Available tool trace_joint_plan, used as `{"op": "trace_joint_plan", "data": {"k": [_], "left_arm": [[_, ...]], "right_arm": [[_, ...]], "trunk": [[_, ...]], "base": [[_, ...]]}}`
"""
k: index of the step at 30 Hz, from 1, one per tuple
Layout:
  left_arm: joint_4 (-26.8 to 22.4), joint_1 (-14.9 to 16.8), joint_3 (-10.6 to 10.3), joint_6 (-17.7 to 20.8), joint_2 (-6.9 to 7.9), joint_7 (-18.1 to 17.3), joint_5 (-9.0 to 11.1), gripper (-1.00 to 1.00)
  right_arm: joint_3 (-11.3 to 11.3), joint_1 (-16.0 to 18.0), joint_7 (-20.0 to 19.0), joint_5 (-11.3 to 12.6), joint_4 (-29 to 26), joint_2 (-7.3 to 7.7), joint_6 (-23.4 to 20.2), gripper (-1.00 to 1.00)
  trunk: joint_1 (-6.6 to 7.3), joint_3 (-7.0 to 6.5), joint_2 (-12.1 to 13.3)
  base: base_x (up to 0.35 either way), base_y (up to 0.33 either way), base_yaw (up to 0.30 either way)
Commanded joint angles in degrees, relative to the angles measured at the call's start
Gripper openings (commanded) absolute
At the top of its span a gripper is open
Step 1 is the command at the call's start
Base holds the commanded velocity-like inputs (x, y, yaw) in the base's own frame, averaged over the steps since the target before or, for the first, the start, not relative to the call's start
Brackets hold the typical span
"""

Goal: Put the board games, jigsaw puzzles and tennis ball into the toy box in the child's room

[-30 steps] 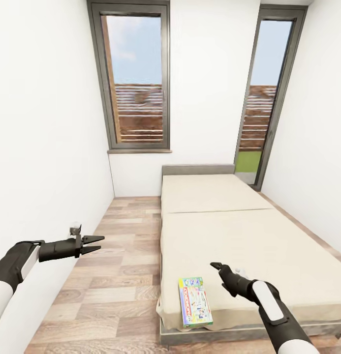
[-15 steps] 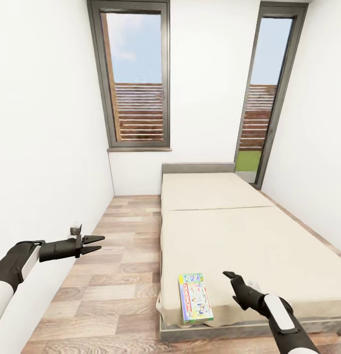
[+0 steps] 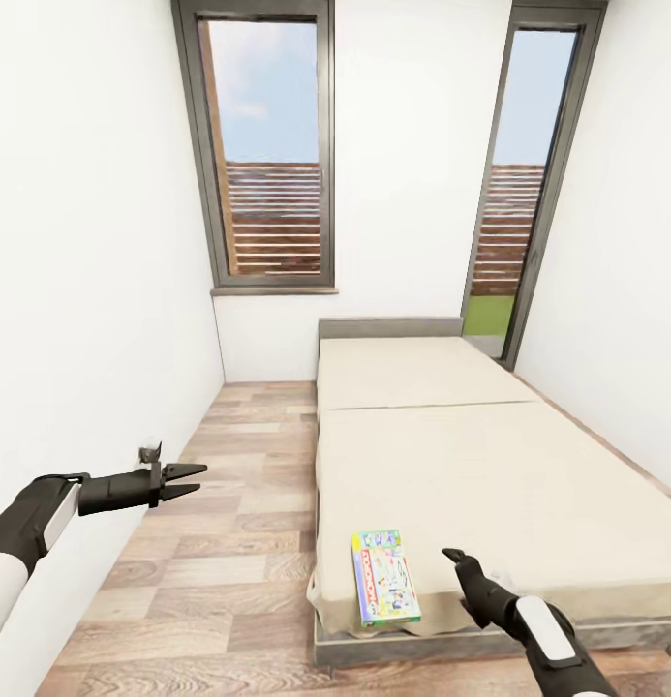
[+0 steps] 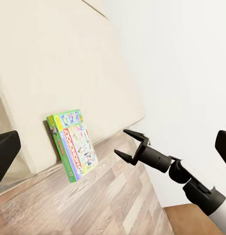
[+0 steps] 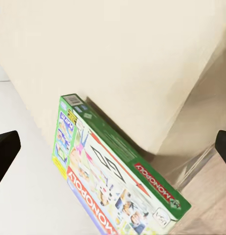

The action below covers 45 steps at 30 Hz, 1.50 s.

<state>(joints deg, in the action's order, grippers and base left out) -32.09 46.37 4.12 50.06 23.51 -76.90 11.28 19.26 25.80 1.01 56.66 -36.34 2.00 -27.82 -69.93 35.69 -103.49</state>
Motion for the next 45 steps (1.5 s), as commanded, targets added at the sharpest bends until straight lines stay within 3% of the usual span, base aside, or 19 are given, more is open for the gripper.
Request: {"op": "trace_joint_plan", "data": {"k": [1,7,25,38,45], "left_arm": [[0.00,0.03,0.01,0.53,0.00,-0.10,0.14,1.00],[-0.01,0.03,0.01,0.48,-0.02,-0.09,0.15,1.00],[0.00,0.03,-0.02,0.39,-0.94,-0.09,0.07,1.00],[-0.02,0.03,0.01,0.39,-0.93,-0.09,0.06,1.00],[0.00,0.03,0.01,0.36,-0.94,-0.09,0.06,1.00]], "right_arm": [[0.23,0.04,-0.05,0.35,0.77,-0.01,-0.26,1.00],[0.35,0.04,-1.93,0.45,4.37,-0.36,0.18,1.00],[0.20,0.04,-2.21,0.53,5.35,-1.10,-0.15,1.00],[0.23,0.04,-2.36,0.56,6.47,-1.14,-2.33,1.00],[0.25,0.04,-3.89,0.63,6.56,-1.19,-6.23,1.00]], "trunk": [[-0.22,0.24,-0.45],[-1.54,1.32,-2.85],[-5.49,4.55,-10.07],[-5.49,4.55,-10.07],[-5.49,4.55,-10.07]], "base": [[0.000,0.000,0.000],[0.000,0.000,0.000],[0.000,0.000,0.000],[0.000,0.000,0.000],[0.000,0.000,0.000]]}}
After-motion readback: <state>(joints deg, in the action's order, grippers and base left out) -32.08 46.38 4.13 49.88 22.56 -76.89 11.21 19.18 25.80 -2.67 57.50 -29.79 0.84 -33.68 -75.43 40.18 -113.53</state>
